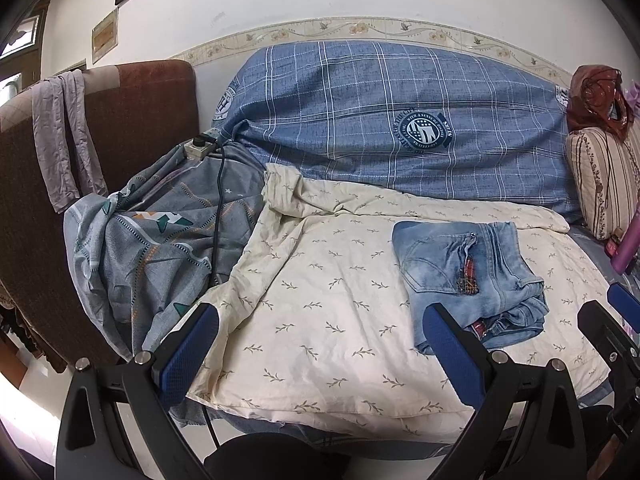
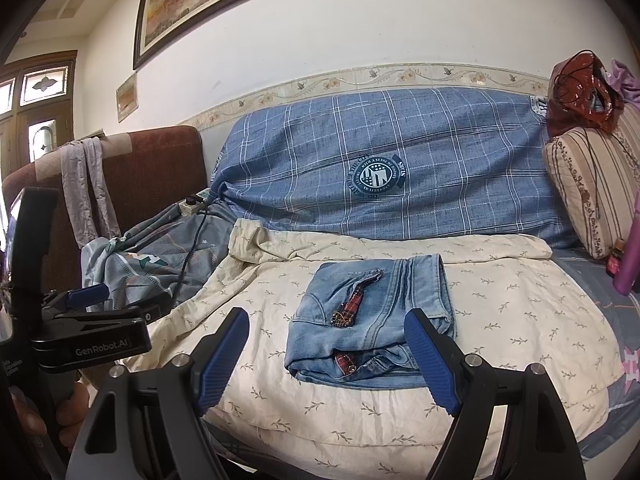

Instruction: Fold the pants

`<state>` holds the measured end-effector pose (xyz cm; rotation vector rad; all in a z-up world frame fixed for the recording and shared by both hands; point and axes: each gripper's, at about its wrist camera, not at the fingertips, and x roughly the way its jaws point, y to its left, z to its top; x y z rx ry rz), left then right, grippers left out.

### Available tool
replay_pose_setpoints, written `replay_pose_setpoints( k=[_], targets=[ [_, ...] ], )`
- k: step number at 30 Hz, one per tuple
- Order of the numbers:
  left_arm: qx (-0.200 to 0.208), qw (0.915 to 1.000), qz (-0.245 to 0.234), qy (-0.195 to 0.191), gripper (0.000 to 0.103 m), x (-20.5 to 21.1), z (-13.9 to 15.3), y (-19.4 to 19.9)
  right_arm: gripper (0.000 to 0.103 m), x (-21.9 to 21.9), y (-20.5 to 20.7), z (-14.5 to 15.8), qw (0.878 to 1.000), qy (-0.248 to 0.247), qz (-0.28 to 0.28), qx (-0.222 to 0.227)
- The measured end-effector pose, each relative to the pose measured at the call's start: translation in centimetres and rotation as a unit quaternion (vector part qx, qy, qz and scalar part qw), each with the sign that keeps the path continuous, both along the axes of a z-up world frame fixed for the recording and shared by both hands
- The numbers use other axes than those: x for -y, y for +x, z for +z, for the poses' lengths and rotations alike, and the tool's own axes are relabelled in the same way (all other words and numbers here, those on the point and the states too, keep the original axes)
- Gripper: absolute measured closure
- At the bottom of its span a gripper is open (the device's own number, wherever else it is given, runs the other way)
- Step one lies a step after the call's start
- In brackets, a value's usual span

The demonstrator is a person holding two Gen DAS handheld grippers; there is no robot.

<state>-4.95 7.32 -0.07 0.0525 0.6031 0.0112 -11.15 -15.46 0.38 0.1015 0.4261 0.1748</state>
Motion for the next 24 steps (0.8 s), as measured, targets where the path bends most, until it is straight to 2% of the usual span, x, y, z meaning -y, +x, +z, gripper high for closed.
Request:
replay_pose_setpoints(
  k=[24],
  targets=[
    [0.0, 1.0, -0.007, -0.004, 0.001, 0.1, 0.3, 0.6, 0.021, 0.0, 1.1, 0.3, 1.0, 0.0, 0.0, 0.004]
  ],
)
